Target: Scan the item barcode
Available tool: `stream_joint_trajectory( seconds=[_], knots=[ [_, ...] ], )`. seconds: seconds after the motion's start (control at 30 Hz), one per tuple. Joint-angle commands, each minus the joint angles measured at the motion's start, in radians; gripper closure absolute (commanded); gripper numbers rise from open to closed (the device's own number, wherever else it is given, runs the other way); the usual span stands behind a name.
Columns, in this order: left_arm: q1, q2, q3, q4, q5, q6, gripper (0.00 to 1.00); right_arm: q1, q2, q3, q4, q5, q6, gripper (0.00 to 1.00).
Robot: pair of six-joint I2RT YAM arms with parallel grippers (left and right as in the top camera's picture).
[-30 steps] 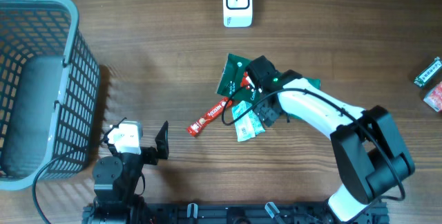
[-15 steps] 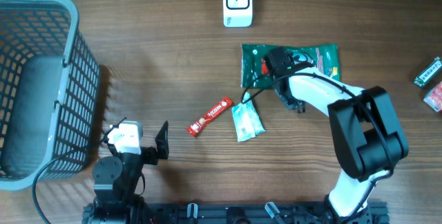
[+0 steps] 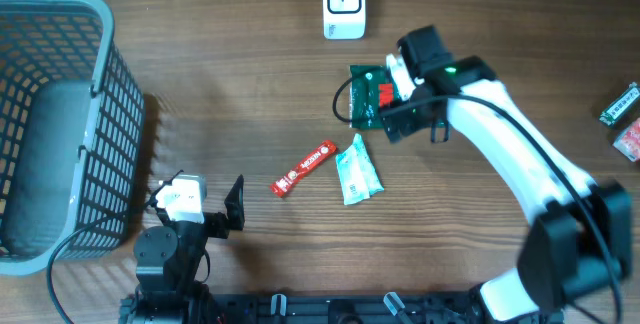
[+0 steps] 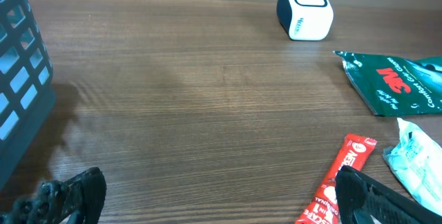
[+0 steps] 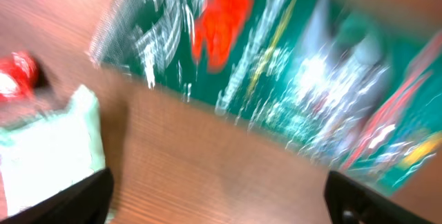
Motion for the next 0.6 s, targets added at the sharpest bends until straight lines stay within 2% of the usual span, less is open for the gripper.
stream_joint_trajectory(
  seconds=[0.0,0.1,0.17,0.23,0.37,0.57],
  knots=[
    [-0.002,-0.005,0.001,-0.004,0.016,0.015,0.00,-0.036,-0.014,0.021,0.124,0.006,-0.303,0.00],
    [-0.002,-0.005,0.001,-0.004,0.016,0.015,0.00,-0.094,0.037,0.021,0.089,-0.078,-0.305,0.00],
    [-0.002,-0.005,0.001,-0.004,0.016,0.015,0.00,-0.142,0.087,0.021,0.037,-0.133,-0.363,0.00],
    [-0.002,-0.005,0.001,-0.004,0.016,0.015,0.00,-0.177,0.125,0.021,0.024,-0.128,-0.377,0.00],
    [-0.002,-0.005,0.001,-0.004,0.016,0.015,0.00,-0.217,0.171,0.021,0.047,-0.129,-0.430,0.00],
    [-0.002,-0.005,0.001,-0.004,0.016,0.015,0.00,-0.248,0.231,0.021,0.118,-0.113,-0.424,0.00]
  ],
)
